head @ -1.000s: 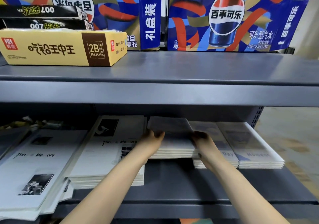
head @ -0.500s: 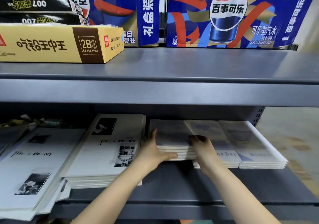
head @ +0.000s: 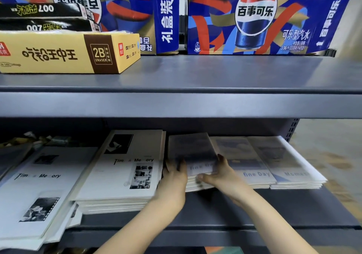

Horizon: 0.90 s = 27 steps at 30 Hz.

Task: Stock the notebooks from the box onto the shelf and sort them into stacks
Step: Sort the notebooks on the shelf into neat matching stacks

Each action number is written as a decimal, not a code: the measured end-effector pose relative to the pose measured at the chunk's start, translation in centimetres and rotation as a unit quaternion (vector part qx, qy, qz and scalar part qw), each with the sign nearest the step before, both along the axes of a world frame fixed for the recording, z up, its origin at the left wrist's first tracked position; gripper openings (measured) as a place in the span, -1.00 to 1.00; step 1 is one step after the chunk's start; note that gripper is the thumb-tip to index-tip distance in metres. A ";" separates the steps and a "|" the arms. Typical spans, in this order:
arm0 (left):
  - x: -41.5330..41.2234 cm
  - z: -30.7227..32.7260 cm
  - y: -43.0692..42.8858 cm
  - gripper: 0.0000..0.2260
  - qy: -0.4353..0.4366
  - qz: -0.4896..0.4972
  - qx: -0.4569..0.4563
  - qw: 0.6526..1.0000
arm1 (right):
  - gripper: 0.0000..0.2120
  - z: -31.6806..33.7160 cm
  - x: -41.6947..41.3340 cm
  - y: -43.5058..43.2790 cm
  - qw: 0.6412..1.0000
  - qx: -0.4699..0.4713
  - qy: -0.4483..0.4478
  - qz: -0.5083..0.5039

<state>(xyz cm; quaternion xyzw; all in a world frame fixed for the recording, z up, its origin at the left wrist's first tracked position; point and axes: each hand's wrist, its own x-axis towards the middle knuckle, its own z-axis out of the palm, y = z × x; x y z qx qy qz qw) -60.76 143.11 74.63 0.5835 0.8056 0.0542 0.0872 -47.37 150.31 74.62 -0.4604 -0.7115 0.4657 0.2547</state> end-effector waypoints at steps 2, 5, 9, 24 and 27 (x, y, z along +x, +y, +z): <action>0.6 -0.3 -0.1 -0.22 0.045 0.001 -0.016 0.999 | -0.16 -0.2 -0.3 -0.4 0.999 -0.002 -0.037 0.001; 0.9 -0.5 -0.4 -0.28 0.100 -0.002 -0.010 0.995 | -0.14 0.0 -0.6 -0.8 0.996 -0.001 -0.084 -0.019; 0.9 -0.2 -0.5 -0.36 0.187 -0.030 0.004 0.982 | -0.33 1.0 -0.9 -2.2 0.955 0.159 -0.246 -0.052; -0.2 -0.1 0.5 -0.30 0.205 -0.074 0.008 0.976 | -0.24 -2.2 -0.9 -0.6 0.874 0.358 -0.326 0.036; 0.0 0.2 0.9 -0.41 0.201 -0.066 0.005 0.977 | -0.30 -2.1 -0.8 -0.1 0.877 0.363 -0.312 0.044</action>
